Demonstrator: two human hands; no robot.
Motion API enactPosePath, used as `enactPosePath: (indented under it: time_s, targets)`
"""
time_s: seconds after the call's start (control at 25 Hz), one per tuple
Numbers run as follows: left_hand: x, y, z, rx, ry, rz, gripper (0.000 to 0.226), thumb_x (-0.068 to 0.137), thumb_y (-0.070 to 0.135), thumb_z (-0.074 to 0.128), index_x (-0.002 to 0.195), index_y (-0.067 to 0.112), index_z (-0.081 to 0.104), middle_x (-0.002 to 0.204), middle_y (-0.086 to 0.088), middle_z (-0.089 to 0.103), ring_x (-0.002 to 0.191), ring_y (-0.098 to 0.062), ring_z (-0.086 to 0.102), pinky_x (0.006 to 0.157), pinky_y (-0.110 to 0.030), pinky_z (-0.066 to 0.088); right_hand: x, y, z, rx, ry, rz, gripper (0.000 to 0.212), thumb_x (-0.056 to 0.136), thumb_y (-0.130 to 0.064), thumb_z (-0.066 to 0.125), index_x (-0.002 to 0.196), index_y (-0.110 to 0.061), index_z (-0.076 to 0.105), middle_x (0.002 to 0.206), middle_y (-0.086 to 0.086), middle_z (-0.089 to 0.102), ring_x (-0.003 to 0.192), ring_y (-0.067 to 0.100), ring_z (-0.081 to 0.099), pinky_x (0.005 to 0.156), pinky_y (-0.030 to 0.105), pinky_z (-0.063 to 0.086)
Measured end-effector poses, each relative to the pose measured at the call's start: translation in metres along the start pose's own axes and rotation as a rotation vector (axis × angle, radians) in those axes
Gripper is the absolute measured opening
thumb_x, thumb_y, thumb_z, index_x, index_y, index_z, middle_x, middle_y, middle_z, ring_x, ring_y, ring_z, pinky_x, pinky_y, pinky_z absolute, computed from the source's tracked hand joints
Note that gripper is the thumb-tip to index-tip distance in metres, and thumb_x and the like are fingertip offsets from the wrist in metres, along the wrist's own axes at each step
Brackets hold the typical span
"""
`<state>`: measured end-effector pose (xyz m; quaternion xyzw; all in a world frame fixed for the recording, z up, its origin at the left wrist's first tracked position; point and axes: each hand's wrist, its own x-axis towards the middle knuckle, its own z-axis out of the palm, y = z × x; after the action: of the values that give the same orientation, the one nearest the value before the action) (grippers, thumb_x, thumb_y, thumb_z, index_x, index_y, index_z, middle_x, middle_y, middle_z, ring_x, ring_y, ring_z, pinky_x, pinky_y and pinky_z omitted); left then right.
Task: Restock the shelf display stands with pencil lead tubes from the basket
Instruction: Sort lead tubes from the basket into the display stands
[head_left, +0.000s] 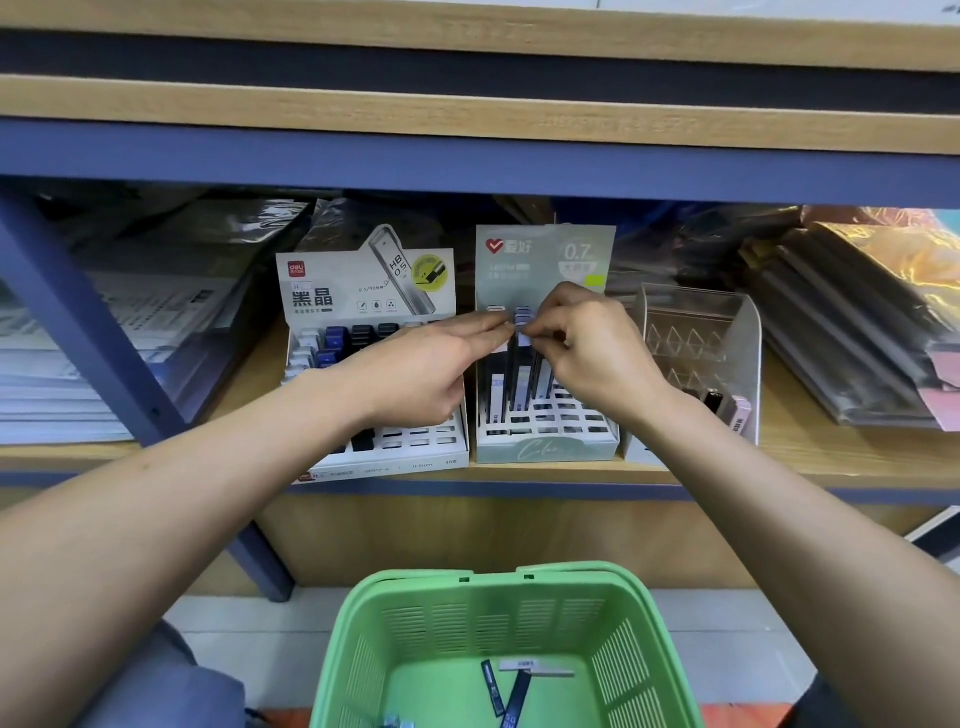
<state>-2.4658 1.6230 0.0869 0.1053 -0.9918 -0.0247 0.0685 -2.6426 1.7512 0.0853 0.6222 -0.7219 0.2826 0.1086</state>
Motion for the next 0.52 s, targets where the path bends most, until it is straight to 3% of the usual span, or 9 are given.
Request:
enactPosePath:
  time_s: [0.24,0.32,0.44,0.52]
  targets:
    - [-0.002,0.004,-0.005,-0.037,-0.001,-0.043,0.081,0.091,0.002,0.048,0.162,0.024,0.016,0.169,0.006,0.012,0.154,-0.008,0.013,0.121,-0.019,0.012,-0.001,-0.001,-0.002,-0.010,0.022,0.030,0.028,0.092,-0.007,0.063,0.117,-0.013,0.075,0.108,0.002,0.060,0.094,0.022,0.059,0.077,0.034,0.051]
    - [-0.006,0.010,-0.008,-0.055,0.067,-0.076,0.076,0.089,0.000,0.049,0.160,0.019,0.027,0.166,0.001,0.026,0.152,-0.014,0.025,0.123,-0.024,0.021,-0.009,-0.005,-0.002,0.085,0.095,0.087,0.032,0.090,-0.003,0.060,0.117,-0.013,0.074,0.106,0.000,0.062,0.090,0.017,0.059,0.079,0.029,0.048]
    - [-0.021,0.025,-0.007,0.001,0.225,-0.086,0.046,0.085,0.001,0.049,0.129,0.009,0.058,0.128,-0.007,0.058,0.124,-0.026,0.052,0.103,-0.041,0.046,-0.036,-0.019,0.006,0.200,0.075,0.180,0.027,0.087,-0.004,0.060,0.103,-0.017,0.077,0.091,-0.009,0.067,0.077,0.004,0.058,0.074,0.018,0.046]
    - [-0.038,0.037,0.005,0.054,0.226,-0.034,0.027,0.082,0.005,0.050,0.107,0.008,0.059,0.105,-0.007,0.057,0.105,-0.027,0.055,0.088,-0.042,0.049,-0.065,-0.028,0.019,0.270,-0.045,0.269,0.023,0.085,-0.007,0.062,0.093,-0.023,0.077,0.074,-0.018,0.065,0.067,-0.004,0.059,0.066,0.009,0.043]
